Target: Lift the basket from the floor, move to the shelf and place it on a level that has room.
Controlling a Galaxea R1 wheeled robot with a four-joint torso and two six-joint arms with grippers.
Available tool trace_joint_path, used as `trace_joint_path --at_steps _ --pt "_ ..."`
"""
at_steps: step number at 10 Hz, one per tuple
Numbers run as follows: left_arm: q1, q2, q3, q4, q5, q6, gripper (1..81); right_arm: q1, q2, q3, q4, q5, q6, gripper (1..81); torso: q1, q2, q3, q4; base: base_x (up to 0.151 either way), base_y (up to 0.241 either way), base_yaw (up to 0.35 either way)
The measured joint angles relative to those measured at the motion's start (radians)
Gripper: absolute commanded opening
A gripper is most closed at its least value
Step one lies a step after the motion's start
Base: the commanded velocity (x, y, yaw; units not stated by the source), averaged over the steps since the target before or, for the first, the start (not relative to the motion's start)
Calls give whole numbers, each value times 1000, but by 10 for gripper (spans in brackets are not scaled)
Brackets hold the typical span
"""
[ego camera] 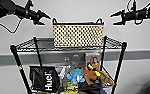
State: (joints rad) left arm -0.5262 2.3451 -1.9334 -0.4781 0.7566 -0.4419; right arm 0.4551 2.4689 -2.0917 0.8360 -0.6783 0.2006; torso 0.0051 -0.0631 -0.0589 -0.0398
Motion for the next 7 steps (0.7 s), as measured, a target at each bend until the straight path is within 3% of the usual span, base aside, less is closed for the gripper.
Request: trace_joint_path --at_steps 3,7 --pt "-31 -169 101 4 18 0 811 10 -122 150 2 -3 3 811 0 0 0 0 0 0 0" --pt "-64 -358 296 5 45 0 811 26 -370 300 -4 -3 6 811 0 0 0 0 0 0 0"
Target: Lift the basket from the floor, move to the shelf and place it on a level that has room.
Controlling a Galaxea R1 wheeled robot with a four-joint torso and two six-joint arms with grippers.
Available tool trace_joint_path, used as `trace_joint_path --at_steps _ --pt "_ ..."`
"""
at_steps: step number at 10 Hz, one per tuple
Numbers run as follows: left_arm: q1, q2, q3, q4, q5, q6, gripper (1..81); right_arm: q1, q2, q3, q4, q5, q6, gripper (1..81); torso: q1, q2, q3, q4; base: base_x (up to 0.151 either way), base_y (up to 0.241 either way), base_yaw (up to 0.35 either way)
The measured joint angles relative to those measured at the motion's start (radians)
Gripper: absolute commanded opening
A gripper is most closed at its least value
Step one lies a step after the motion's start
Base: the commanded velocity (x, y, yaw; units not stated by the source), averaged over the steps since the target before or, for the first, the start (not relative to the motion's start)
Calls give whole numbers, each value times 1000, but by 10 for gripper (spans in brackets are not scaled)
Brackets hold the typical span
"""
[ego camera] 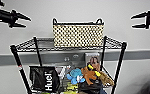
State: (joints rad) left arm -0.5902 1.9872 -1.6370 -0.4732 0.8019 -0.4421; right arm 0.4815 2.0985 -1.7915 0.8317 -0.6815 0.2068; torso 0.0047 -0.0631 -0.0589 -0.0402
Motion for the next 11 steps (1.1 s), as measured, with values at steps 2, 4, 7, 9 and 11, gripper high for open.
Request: trace_joint_path --at_steps 2,4,7,9,11 --pt "0 -85 44 2 40 0 811 0 -103 51 -27 -4 4 811 0 0 0 0 0 0 0" --pt "-5 -168 48 29 87 0 811 -26 -184 79 -77 -33 16 811 0 -1 0 0 0 0 0" --pt "2 -286 69 71 127 0 811 -114 -240 84 -125 -60 22 811 -1 -1 1 0 0 0 0" --pt "63 -319 74 116 143 1 811 -197 -253 92 -148 -65 22 811 -1 -1 1 0 0 0 0" --pt "144 -334 79 142 141 1 811 -271 -267 92 -182 -67 22 811 -1 -1 1 0 0 0 0"
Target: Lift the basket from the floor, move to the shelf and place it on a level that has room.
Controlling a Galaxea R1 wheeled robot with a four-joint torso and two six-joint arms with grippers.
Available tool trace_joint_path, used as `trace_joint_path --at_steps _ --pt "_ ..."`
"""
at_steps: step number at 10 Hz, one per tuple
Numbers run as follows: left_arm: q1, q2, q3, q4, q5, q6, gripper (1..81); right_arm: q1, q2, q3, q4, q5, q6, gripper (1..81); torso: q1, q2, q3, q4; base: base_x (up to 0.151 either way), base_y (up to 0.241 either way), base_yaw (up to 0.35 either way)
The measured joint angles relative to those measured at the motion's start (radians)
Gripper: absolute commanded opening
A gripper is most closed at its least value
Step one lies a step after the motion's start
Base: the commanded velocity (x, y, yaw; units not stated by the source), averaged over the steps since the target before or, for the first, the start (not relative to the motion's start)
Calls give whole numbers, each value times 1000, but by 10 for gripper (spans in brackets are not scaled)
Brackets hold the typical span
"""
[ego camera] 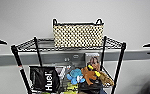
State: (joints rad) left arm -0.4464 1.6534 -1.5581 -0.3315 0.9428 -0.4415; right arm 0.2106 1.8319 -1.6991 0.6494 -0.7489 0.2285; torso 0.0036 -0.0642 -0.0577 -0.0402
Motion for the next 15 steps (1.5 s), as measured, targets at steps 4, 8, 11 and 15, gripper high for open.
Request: trace_joint_path --at_steps 4,8,11,15 --pt "132 -44 0 45 -51 -1 811 -158 0 -44 -36 2 -1 811 0 0 0 0 0 0 0" --pt "291 -69 -1 53 -131 0 811 -324 21 -55 -45 22 -5 811 0 0 0 0 0 0 0" --pt "476 -63 18 54 -238 2 811 -447 36 -56 -47 53 -9 811 0 0 0 0 0 0 0" --pt "716 -21 77 53 -399 3 811 -626 74 -56 -47 140 -28 811 0 0 0 0 0 0 0"
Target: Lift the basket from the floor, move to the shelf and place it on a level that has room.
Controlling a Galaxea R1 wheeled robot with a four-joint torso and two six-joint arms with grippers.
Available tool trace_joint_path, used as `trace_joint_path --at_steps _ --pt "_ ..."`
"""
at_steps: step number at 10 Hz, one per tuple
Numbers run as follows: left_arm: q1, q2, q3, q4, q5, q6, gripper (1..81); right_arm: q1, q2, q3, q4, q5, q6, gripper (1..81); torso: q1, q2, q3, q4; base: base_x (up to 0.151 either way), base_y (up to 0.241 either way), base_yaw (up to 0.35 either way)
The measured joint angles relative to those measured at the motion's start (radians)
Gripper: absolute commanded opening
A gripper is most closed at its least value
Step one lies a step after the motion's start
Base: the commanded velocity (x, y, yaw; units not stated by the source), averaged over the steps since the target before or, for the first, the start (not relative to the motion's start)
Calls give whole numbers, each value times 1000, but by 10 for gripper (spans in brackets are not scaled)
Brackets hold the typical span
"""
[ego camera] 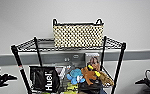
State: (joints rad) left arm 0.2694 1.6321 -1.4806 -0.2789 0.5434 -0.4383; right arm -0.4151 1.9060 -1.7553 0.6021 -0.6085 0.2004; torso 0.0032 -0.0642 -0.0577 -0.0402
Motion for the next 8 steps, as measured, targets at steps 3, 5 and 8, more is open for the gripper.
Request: trace_joint_path --at_steps 3,5,8 --pt "132 32 66 0 -84 19 811 -128 38 5 1 61 -39 811 0 0 0 0 0 0 0" --pt "241 70 72 5 -139 23 811 -192 51 5 1 95 -57 811 0 0 0 0 0 0 0" --pt "409 196 71 32 -249 33 811 -300 115 8 3 169 -85 811 0 0 0 0 0 0 0"
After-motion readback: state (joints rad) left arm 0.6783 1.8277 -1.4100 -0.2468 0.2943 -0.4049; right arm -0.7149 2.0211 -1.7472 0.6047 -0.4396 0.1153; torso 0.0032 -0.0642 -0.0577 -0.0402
